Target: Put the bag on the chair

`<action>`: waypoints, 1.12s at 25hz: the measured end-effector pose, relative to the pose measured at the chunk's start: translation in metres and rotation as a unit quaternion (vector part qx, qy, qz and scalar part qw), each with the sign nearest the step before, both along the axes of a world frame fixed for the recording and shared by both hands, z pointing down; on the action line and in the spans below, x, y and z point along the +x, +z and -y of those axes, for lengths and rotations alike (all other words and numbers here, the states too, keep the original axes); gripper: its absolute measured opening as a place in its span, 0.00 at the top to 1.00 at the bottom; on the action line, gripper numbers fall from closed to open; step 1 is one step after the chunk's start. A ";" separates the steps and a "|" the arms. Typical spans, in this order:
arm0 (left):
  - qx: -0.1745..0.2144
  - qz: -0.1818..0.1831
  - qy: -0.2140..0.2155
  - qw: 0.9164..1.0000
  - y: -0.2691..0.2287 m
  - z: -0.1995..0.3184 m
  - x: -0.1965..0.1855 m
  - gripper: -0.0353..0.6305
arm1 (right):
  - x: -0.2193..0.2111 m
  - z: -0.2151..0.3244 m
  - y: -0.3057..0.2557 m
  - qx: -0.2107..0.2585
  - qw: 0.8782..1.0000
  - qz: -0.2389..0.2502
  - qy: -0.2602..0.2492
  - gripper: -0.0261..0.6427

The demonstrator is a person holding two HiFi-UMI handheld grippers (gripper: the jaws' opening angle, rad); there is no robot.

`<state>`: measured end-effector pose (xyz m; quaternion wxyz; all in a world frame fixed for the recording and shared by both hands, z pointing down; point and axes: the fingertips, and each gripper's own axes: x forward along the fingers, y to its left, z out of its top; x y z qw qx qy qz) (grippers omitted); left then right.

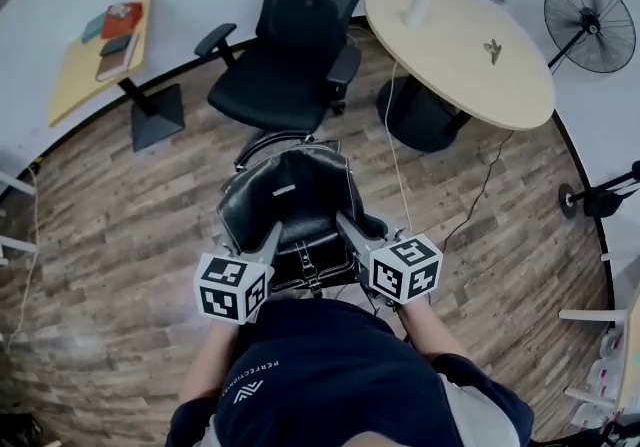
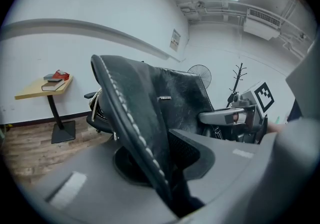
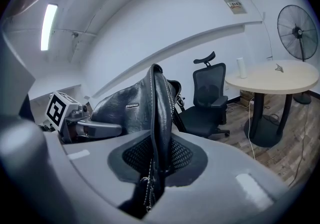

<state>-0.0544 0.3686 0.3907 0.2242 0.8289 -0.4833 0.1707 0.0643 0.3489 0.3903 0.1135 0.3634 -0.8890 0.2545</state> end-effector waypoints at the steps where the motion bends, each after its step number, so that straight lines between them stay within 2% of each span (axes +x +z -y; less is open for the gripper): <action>1: -0.003 0.003 -0.003 1.000 0.001 -0.001 -0.002 0.81 | -0.002 0.000 0.002 -0.004 1.000 0.003 -0.001 0.87; 4: -0.006 0.008 -0.009 1.000 0.004 0.004 -0.007 0.81 | -0.006 0.006 0.006 -0.009 1.000 0.006 -0.002 0.87; 10: -0.012 -0.005 -0.007 1.000 0.010 0.027 -0.014 0.82 | -0.013 0.028 0.010 -0.015 1.000 -0.005 0.001 0.87; 19: -0.027 -0.025 0.017 0.999 0.019 0.096 -0.027 0.81 | -0.026 0.090 0.015 -0.030 0.999 -0.021 0.022 0.87; 28: -0.029 -0.026 0.009 0.999 0.014 0.162 -0.063 0.82 | -0.062 0.159 0.011 -0.037 0.999 -0.020 0.008 0.87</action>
